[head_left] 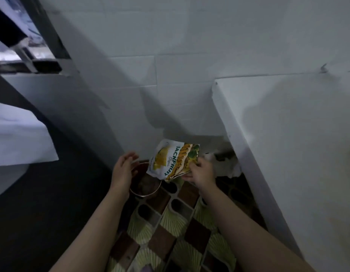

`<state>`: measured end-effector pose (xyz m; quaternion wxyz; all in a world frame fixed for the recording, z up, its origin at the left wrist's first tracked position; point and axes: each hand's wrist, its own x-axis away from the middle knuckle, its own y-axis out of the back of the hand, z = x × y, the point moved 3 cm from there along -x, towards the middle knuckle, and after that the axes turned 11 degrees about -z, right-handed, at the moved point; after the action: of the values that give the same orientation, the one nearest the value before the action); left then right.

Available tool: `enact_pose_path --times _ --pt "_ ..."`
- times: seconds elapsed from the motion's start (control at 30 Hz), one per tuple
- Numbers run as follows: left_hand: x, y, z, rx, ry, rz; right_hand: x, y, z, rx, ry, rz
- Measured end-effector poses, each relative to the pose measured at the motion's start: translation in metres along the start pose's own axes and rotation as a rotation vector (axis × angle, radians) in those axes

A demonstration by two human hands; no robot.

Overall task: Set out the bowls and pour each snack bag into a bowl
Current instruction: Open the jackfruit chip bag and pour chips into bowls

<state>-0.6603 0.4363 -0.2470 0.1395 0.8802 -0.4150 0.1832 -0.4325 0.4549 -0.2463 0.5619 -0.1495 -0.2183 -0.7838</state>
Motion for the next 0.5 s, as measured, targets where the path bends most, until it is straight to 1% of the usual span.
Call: enact_pose_path --times 0.1,0.13,0.17,0.2,0.3,0.37,0.5 --pt "-0.028 0.004 0.034 -0.015 0.056 -0.01 -0.028 -0.038 -0.041 0.044 -0.062 0.004" --pt "-0.047 0.008 0.058 -0.012 0.068 -0.018 -0.044 -0.062 -0.068 0.07 -0.073 0.018" --pt "-0.054 0.007 0.067 -0.004 0.075 -0.019 -0.055 -0.072 -0.081 0.078 -0.088 0.008" --pt "-0.06 0.004 0.077 0.001 0.08 -0.01 -0.065 -0.08 -0.093 0.098 -0.106 0.006" --pt "-0.104 0.006 0.132 0.018 0.062 -0.018 -0.112 -0.13 -0.161 0.104 -0.115 0.029" --pt "-0.133 0.009 0.172 0.03 0.063 -0.019 -0.142 -0.161 -0.208 0.12 -0.103 0.046" --pt "-0.181 0.016 0.242 0.025 0.024 -0.009 -0.195 -0.212 -0.294 0.207 -0.012 0.016"
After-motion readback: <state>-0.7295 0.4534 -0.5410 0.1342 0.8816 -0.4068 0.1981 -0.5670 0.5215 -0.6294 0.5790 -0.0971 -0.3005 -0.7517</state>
